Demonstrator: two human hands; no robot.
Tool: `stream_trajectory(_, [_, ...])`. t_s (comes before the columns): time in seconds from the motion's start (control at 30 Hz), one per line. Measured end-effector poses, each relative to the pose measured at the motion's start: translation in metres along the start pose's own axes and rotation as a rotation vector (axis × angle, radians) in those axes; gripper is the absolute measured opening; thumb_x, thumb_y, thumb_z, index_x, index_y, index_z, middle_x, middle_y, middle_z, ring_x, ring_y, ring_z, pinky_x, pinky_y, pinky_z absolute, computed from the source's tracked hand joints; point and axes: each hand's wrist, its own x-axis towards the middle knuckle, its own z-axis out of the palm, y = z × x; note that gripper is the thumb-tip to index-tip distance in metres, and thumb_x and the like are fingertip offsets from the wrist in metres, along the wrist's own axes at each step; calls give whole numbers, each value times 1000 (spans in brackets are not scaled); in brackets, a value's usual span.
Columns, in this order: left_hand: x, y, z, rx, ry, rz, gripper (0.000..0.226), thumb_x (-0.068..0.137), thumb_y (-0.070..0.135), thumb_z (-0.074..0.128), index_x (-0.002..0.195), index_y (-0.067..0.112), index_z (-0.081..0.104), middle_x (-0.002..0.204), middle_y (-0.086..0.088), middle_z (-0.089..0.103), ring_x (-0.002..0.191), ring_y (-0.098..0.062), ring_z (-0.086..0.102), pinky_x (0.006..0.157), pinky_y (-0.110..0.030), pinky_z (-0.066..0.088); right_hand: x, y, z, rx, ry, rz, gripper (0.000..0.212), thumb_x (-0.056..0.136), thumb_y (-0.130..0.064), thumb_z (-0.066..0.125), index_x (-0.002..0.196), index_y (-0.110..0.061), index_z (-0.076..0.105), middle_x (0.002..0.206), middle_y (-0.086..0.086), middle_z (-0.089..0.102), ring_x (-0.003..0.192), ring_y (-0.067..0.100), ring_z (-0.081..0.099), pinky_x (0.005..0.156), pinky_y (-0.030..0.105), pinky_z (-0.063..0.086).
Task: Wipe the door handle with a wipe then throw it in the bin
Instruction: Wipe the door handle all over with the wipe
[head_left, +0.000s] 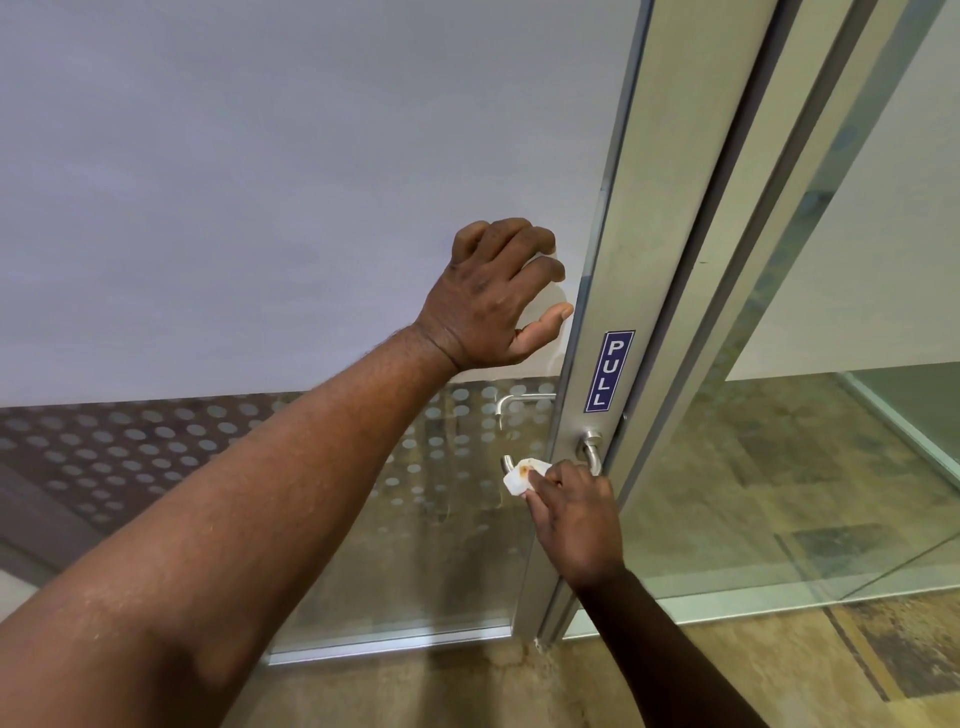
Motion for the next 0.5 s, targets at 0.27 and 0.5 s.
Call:
stream_trajectory(0.27, [-1, -1, 1, -22, -5, 1, 35, 92, 45, 57, 101, 13, 69, 111, -9, 67, 112, -26, 54, 92, -41, 34, 30, -40, -1, -122, -114, 129, 32, 88, -45, 65, 107, -22, 77, 94, 2, 67, 88, 23, 62, 81, 41, 47])
stream_trajectory(0.5, [-2, -1, 0, -22, 1, 0, 34, 91, 44, 59, 100, 13, 70, 110, -8, 68, 113, -25, 52, 92, -41, 34, 46, -57, -5, -144, -191, 114, 27, 86, -38, 68, 109, -27, 77, 99, -1, 66, 93, 21, 61, 81, 40, 44])
